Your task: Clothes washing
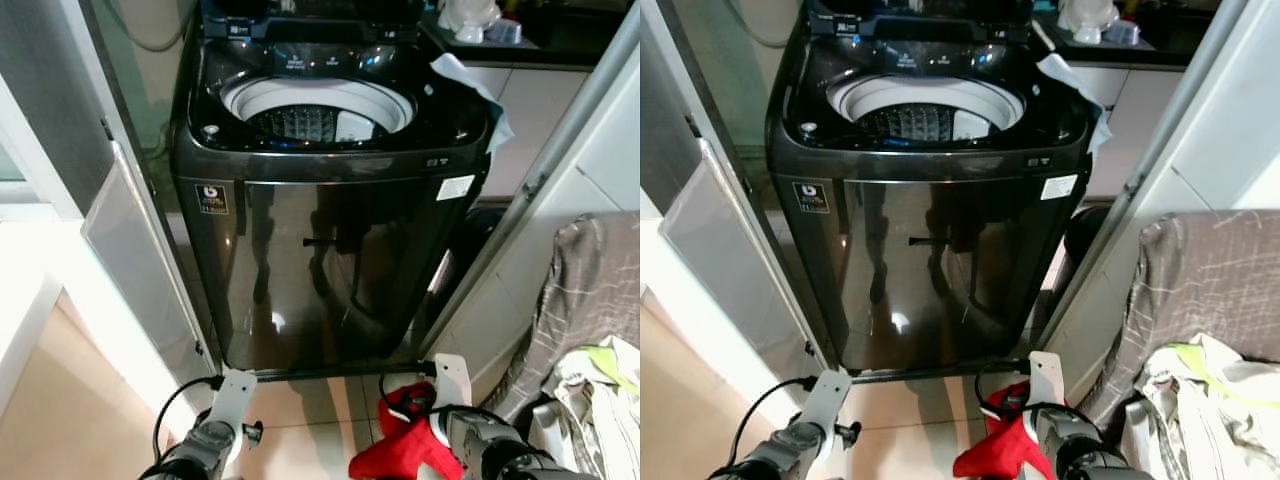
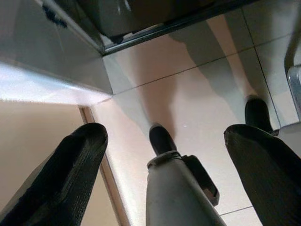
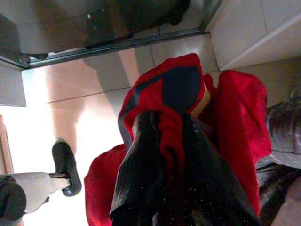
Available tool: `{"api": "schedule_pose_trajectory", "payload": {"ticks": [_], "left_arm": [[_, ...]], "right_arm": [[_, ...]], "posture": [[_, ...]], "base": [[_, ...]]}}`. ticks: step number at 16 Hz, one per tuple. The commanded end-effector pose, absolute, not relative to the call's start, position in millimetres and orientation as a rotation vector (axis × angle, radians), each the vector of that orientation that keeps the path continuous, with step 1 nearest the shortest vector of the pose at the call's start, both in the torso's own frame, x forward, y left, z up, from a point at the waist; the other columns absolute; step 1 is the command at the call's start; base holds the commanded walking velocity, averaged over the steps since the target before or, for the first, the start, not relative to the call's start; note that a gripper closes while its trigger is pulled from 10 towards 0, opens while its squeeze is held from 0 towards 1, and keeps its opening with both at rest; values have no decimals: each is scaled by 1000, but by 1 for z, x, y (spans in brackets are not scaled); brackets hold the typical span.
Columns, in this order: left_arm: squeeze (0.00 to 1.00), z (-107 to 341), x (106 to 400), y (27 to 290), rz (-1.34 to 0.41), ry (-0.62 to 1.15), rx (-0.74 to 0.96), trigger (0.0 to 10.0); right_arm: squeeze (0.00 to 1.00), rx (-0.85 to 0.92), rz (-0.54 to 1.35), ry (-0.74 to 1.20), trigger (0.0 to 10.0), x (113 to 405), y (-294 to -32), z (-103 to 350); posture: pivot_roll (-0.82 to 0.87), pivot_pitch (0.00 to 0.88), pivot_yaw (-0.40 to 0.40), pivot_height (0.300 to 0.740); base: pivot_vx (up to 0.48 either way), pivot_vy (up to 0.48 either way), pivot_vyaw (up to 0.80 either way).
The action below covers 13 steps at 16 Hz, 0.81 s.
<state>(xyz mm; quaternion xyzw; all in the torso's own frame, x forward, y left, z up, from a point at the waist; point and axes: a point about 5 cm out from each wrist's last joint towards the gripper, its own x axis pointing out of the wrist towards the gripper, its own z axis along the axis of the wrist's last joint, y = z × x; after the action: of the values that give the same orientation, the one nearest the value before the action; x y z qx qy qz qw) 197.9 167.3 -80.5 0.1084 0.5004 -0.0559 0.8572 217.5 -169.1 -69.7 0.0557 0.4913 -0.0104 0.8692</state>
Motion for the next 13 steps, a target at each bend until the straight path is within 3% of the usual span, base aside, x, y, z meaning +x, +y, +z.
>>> {"api": "schedule_pose_trajectory", "payload": {"ticks": [1, 7, 13], "left_arm": [[0, -82, 196, 167, -99, 1056, 206, 10000], [0, -82, 195, 165, -154, 1041, 252, 10000], [0, -83, 192, 174, -258, 1042, 424, 10000]], "right_arm": [[0, 176, -65, 1025, 10000, 220, -170, -68], [0, 160, -37, 1028, 10000, 219, -170, -69], [0, 186, -66, 1065, 10000, 205, -175, -76]], "posture": [[-6, 0, -47, 740], [-6, 0, -41, 740], [-21, 1, -24, 740]], "base": [[0, 0, 0], [0, 0, 0], [0, 0, -708]]}}
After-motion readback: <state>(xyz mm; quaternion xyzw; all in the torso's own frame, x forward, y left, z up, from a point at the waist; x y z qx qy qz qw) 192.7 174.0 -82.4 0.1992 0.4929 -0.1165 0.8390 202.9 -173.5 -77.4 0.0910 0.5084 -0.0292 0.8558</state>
